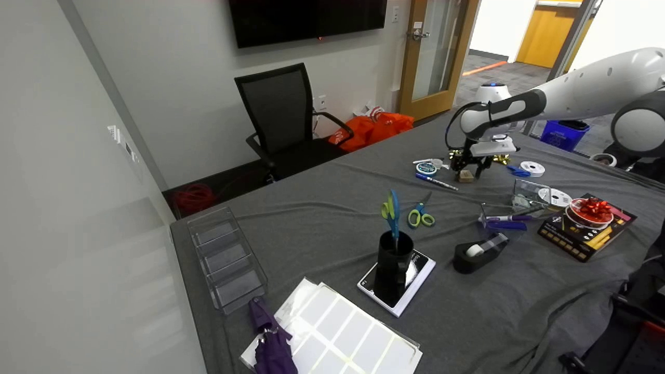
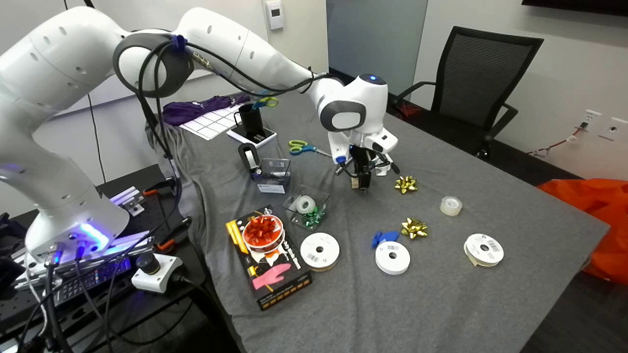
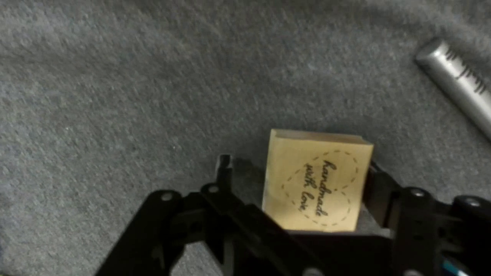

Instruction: Pick up the brown object on the to right side of the table and put it on the black box

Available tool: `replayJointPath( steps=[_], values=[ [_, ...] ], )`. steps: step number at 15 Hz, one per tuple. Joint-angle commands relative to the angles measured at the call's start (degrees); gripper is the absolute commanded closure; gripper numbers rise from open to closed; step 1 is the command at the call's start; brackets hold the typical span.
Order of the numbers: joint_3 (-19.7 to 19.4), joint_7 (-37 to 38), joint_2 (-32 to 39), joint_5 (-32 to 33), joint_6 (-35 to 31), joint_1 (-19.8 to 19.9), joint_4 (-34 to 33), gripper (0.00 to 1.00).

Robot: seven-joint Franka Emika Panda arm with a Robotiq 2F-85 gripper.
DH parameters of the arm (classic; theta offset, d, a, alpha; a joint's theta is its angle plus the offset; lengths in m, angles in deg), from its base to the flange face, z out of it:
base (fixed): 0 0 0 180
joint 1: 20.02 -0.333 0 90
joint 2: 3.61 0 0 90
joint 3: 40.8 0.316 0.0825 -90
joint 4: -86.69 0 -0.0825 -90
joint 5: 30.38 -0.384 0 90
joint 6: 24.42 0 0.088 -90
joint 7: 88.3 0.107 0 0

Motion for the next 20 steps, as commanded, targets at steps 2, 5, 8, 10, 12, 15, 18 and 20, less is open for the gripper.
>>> replayJointPath(
  steps=[2, 5, 8, 10, 12, 15, 18, 20],
  values=[
    [0.6, -2.0, -5.5, -0.4, -3.1, -0.4, 9.4, 0.55],
    [0.9, -2.4, -7.3, -0.7, -3.8, -0.4, 11.4, 0.69],
    [1.9, -3.5, -11.5, -1.9, -4.1, 0.0, 15.4, 0.69],
    [2.7, -4.7, -15.6, -3.3, -4.9, 0.3, 19.0, 0.69],
    [4.1, -6.1, -20.1, -3.5, -4.1, 1.4, 22.3, 0.69],
    [4.9, -11.3, -27.4, -3.8, -3.4, 3.0, 28.9, 0.69],
    [4.7, -17.3, -33.6, -3.7, -2.0, 4.6, 35.0, 0.69],
    [4.0, -21.9, -37.6, -3.0, -0.1, 5.8, 39.1, 0.69]
  ],
)
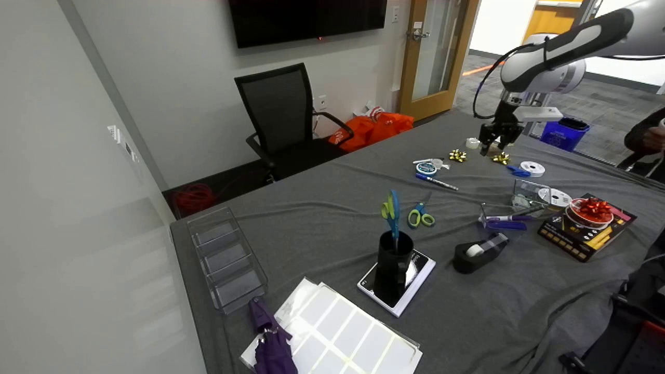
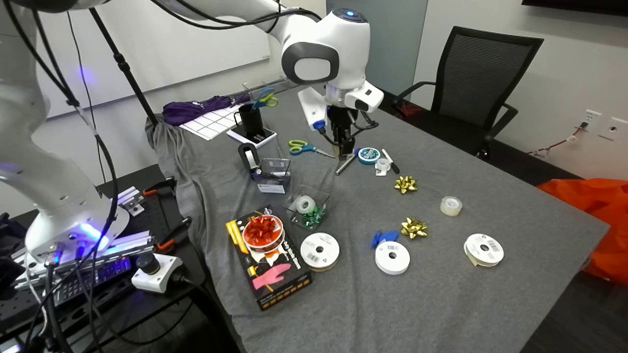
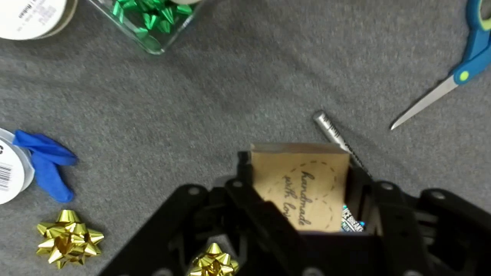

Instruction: Pick up the brown object on the to right side of the table and put it on the black box

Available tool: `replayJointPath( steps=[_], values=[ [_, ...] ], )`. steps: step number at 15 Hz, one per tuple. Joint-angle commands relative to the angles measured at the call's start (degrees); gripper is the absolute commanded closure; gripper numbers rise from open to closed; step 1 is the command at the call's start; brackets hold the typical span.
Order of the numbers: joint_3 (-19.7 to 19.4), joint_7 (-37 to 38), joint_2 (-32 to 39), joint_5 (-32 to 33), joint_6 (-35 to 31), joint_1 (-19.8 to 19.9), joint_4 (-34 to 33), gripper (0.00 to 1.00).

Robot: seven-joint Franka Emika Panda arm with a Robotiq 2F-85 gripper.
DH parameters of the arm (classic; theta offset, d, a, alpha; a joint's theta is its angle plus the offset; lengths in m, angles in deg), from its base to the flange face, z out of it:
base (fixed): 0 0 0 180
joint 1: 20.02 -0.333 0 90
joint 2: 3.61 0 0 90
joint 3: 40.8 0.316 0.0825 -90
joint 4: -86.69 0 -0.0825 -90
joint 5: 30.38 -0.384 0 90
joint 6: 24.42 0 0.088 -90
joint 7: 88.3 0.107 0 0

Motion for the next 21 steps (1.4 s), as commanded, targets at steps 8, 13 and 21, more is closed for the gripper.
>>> replayJointPath(
  steps=[8, 13, 21],
  values=[
    [-4.7, -31.2, -18.7, 4.7, 8.0, 8.3, 20.5, 0.69],
    [-9.7, -43.1, -19.3, 8.8, 5.6, 10.2, 22.9, 0.69],
    [-13.0, -39.1, -18.3, 11.6, -6.3, 9.8, 30.5, 0.69]
  ],
)
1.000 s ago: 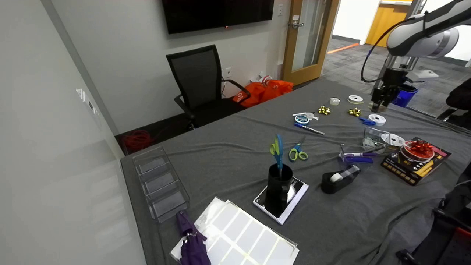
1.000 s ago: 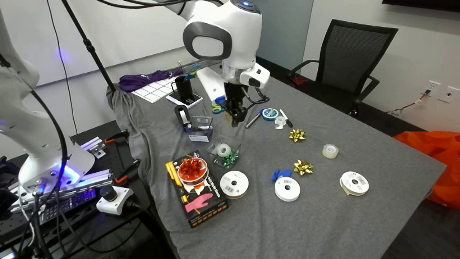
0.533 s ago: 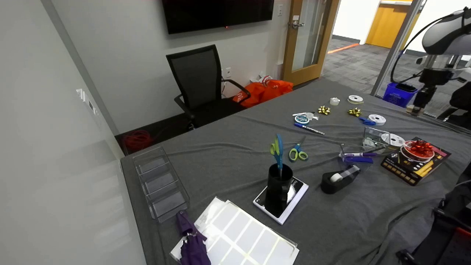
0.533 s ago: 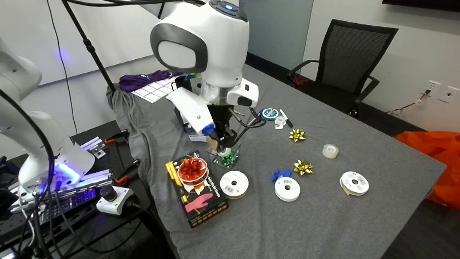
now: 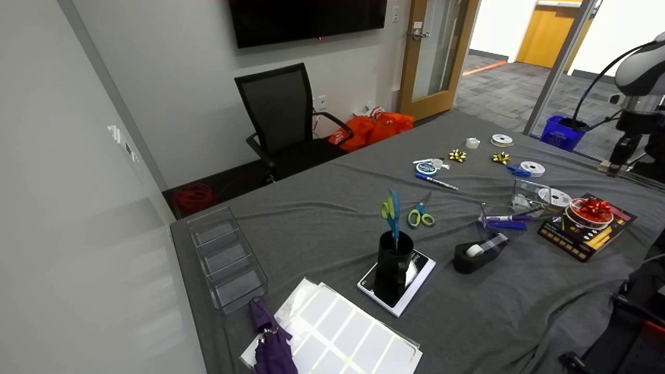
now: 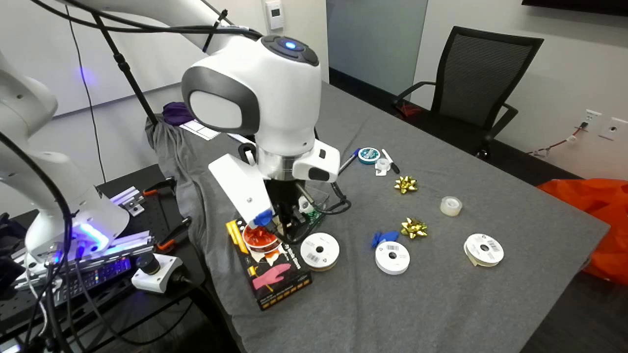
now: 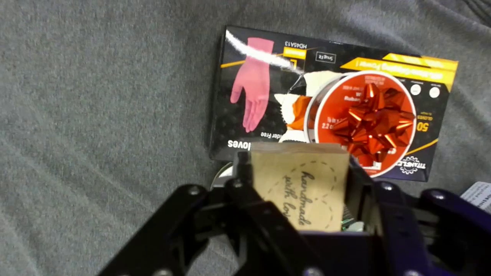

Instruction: Pick up the brown object on the to right side of the table and put it on the black box

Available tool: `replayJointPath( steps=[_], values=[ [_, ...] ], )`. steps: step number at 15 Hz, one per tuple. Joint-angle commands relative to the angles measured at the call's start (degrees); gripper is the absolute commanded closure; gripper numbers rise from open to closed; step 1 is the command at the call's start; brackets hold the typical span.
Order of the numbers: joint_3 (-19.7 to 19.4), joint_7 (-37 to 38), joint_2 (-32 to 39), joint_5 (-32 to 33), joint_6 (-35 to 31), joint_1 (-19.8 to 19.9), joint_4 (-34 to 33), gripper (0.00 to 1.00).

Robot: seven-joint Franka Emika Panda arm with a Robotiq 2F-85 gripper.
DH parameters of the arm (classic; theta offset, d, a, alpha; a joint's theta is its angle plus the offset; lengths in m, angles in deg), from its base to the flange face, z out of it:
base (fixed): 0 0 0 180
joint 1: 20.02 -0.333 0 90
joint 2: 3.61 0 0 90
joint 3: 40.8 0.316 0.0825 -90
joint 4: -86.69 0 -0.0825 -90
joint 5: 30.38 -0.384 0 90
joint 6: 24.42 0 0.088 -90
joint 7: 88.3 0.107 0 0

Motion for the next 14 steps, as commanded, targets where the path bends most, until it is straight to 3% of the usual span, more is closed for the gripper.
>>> replayJointPath(
  steps=[1, 4, 7, 14],
  values=[
    [-0.6, 2.8, -0.1, 1.4, -9.7, -0.2, 6.1, 0.69],
    [-0.4, 3.9, 1.4, 0.9, -16.1, 0.4, 9.1, 0.69],
    [0.1, 5.4, 3.4, 0.4, -17.2, 0.6, 9.0, 0.69],
    [0.9, 9.7, 4.8, 1.0, -27.4, 0.5, 16.5, 0.69]
  ],
)
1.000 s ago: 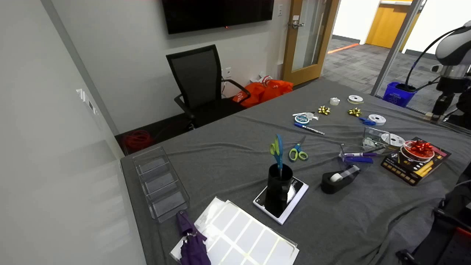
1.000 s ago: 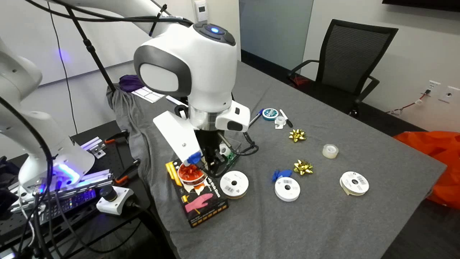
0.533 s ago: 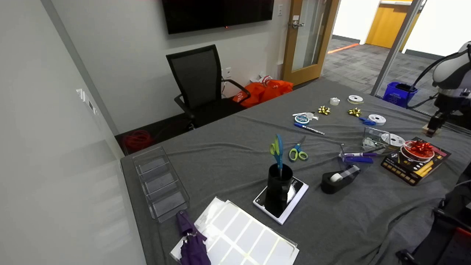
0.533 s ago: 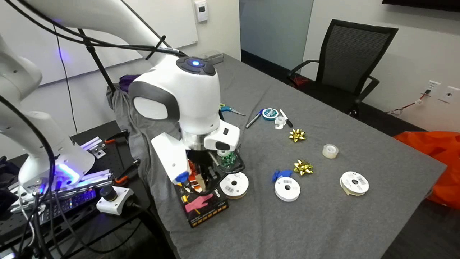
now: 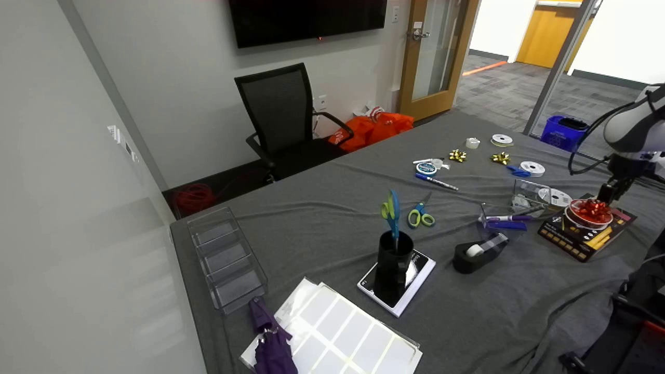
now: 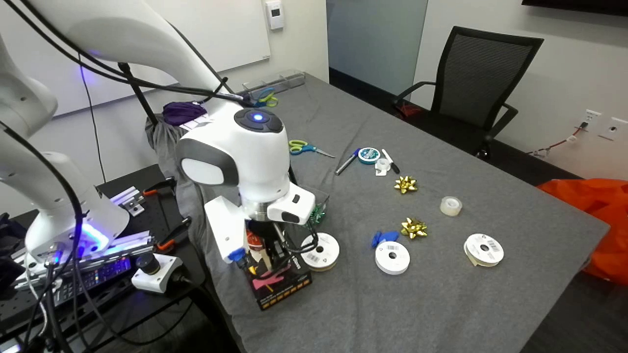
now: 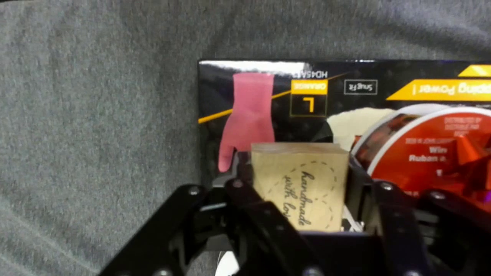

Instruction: Pick up the brown object on the to right side of the table and put it on the black box

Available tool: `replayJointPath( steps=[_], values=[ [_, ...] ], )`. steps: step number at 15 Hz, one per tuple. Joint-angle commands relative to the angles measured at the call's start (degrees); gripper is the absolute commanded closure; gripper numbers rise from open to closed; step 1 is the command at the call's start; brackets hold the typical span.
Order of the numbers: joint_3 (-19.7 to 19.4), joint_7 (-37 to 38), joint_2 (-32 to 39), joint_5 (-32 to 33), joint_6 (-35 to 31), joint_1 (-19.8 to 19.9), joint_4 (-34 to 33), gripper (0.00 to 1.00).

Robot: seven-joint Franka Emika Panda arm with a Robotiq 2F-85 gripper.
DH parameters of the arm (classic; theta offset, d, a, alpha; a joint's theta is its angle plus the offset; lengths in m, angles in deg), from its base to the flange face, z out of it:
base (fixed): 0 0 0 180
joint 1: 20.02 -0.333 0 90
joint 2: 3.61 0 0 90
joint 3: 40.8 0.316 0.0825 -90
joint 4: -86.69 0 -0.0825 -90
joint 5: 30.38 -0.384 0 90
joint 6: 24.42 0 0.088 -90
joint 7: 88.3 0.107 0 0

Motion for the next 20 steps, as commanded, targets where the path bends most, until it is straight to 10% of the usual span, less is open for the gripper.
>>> replayJointPath(
  steps=[1, 2, 6, 20],
  values=[
    [1.0, 2.0, 0.0, 0.7, -6.3, 0.7, 4.2, 0.53],
    [0.9, 2.6, -0.1, 1.1, -7.3, 0.6, 4.7, 0.19],
    [0.9, 1.8, -1.0, 1.8, -8.8, 1.3, 5.6, 0.01],
    [0.1, -0.8, -7.0, 4.0, -0.7, 1.3, 3.8, 0.00]
  ],
)
